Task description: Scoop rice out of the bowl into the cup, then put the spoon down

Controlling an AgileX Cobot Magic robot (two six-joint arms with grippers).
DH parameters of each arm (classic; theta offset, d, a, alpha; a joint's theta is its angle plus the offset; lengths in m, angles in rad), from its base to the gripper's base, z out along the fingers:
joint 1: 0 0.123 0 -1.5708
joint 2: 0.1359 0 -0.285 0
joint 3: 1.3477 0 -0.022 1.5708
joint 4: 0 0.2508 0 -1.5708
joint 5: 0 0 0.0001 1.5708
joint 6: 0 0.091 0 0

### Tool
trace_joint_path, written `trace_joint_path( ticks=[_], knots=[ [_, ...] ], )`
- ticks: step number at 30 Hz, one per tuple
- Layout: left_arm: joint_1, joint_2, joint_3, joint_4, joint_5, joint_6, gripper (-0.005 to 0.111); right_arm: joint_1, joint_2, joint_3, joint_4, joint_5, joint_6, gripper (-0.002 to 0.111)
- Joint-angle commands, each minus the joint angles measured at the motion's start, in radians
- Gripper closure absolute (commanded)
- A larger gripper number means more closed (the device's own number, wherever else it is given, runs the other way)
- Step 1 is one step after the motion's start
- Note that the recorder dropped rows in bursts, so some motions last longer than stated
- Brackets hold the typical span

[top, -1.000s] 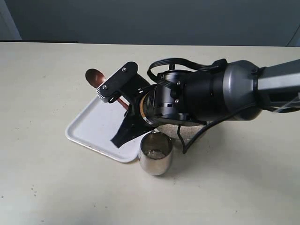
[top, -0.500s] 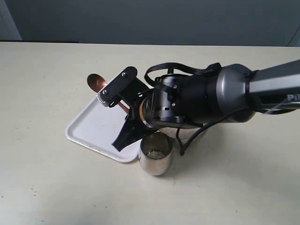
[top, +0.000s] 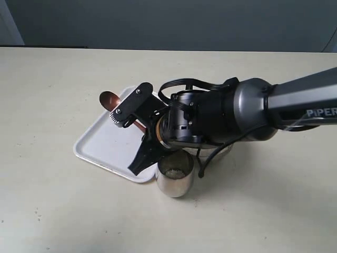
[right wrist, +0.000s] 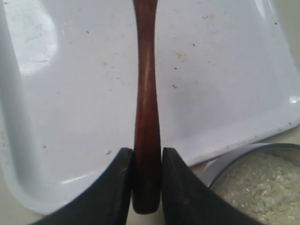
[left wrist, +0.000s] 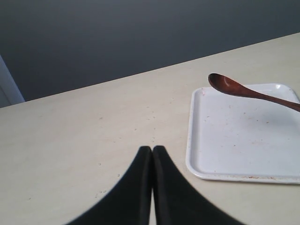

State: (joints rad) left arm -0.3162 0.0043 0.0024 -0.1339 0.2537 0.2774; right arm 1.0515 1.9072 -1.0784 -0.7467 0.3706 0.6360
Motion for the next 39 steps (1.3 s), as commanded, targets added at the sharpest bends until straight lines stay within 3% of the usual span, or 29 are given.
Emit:
trace_joint_path(
  ticks=[1, 5, 14, 17, 23, 24, 33, 39],
  knots=[
    [-0.005, -0.004, -0.002, -0.007, -0.015, -0.005, 0.106, -0.005, -0.001, -0.004, -0.009, -0.006, -0.008, 0.076],
    [-0.005, -0.004, -0.002, -0.007, -0.015, -0.005, 0.106, -0.005, -0.001, -0.004, -0.009, -0.006, -0.008, 0.06],
    [-0.005, -0.004, -0.002, -0.007, -0.015, -0.005, 0.106, -0.004, -0.068, -0.004, -0.037, 0.056, -0.008, 0.06],
    [-0.005, -0.004, -0.002, -0.007, -0.015, -0.005, 0.106, -0.004, -0.139, -0.004, -0.059, 0.115, -0.008, 0.067],
    [-0.005, -0.004, -0.002, -0.007, -0.015, -0.005, 0.106, -0.004, -0.348, -0.004, -0.053, 0.288, 0.004, 0.107],
    [-0.005, -0.004, -0.002, -0.007, -0.015, -0.005, 0.106, -0.004, -0.39, -0.004, -0.061, 0.325, 0.034, 0.109],
    [-0.005, -0.004, -0.002, -0.007, -0.015, -0.005, 0.106, -0.004, -0.794, -0.004, -0.104, 0.568, 0.086, 0.109],
    [-0.005, -0.004, -0.002, -0.007, -0.015, -0.005, 0.106, -0.004, -1.046, -0.004, -0.065, 0.592, 0.084, 0.109]
  ],
)
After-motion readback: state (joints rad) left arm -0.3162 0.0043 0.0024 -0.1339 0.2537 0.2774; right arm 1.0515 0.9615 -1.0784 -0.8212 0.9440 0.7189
